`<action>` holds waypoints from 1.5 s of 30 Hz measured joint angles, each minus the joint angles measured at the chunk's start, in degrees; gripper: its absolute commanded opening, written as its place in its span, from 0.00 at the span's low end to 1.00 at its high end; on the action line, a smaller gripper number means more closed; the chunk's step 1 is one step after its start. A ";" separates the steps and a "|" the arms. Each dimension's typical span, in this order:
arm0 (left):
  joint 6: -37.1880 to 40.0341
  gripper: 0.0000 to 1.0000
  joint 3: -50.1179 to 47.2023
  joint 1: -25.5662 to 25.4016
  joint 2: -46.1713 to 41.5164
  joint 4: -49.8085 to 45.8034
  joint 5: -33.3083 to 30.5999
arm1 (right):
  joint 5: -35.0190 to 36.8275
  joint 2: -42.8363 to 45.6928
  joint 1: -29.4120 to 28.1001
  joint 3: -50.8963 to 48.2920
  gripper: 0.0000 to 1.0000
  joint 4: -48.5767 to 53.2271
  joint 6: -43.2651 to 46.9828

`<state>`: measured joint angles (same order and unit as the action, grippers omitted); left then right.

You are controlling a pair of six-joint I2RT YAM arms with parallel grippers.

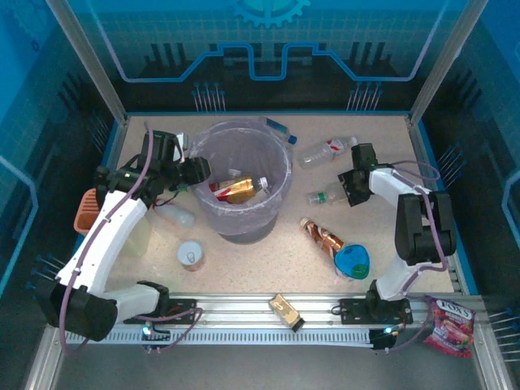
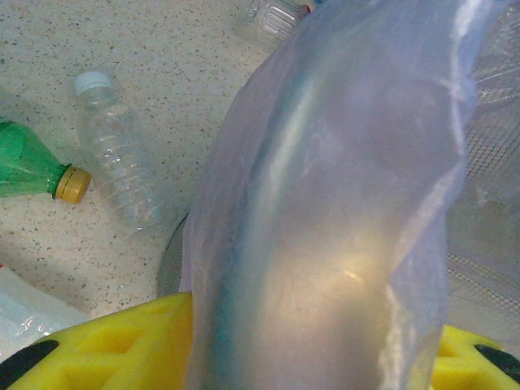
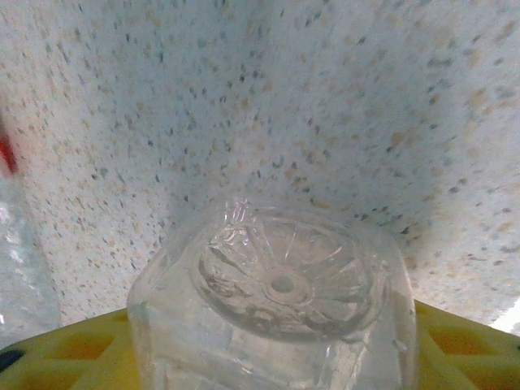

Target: Put the plastic bottles in the bin

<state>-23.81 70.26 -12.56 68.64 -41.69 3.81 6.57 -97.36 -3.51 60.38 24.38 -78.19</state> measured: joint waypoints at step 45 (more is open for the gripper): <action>0.15 0.48 0.09 -0.11 0.04 1.53 0.04 | -9.46 11.54 -37.00 35.91 0.31 5.35 53.40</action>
<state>-23.66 70.35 -12.67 68.69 -40.16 3.86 -2.90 -85.82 -40.51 96.29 29.74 -24.80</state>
